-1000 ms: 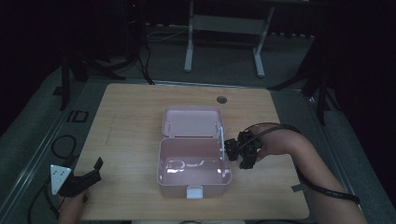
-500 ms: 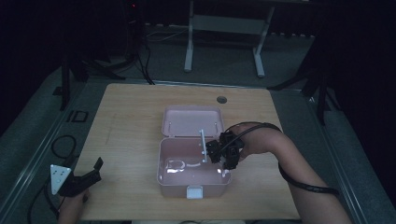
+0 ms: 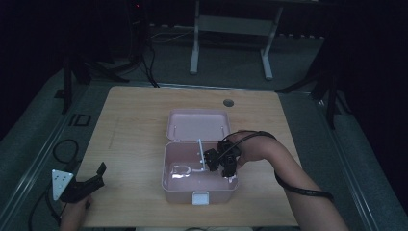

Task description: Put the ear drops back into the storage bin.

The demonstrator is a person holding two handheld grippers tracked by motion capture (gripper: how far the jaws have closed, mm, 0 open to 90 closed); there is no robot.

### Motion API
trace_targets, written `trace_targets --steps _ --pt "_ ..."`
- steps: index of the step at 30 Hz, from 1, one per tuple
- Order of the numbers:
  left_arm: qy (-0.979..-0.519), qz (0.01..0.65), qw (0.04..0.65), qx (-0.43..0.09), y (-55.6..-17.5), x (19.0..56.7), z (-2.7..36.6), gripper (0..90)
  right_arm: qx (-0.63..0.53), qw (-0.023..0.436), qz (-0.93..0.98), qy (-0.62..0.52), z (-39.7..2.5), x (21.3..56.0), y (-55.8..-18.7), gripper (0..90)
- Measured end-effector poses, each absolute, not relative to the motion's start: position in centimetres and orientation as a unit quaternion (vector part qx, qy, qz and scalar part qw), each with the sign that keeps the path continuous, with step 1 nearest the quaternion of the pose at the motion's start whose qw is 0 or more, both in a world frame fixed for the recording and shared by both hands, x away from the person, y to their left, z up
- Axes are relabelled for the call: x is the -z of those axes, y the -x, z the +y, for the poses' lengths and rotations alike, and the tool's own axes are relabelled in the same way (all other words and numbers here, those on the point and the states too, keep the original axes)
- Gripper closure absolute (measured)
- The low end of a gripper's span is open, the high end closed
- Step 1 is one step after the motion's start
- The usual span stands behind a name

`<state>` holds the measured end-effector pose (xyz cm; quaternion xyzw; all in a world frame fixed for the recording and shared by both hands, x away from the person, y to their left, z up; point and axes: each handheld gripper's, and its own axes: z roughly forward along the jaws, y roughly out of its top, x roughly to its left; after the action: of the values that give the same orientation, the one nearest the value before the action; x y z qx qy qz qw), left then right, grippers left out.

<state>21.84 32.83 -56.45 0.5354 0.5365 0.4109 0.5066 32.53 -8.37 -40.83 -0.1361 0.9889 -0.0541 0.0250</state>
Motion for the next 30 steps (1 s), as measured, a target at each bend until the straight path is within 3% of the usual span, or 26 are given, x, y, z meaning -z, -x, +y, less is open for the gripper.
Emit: trace_targets --steps 30 --pt "-0.538 0.536 0.505 -0.41 -21.9 56.4 32.8 0.5 0.103 -0.013 0.984 0.145 -7.3 47.6 -33.0 59.4"
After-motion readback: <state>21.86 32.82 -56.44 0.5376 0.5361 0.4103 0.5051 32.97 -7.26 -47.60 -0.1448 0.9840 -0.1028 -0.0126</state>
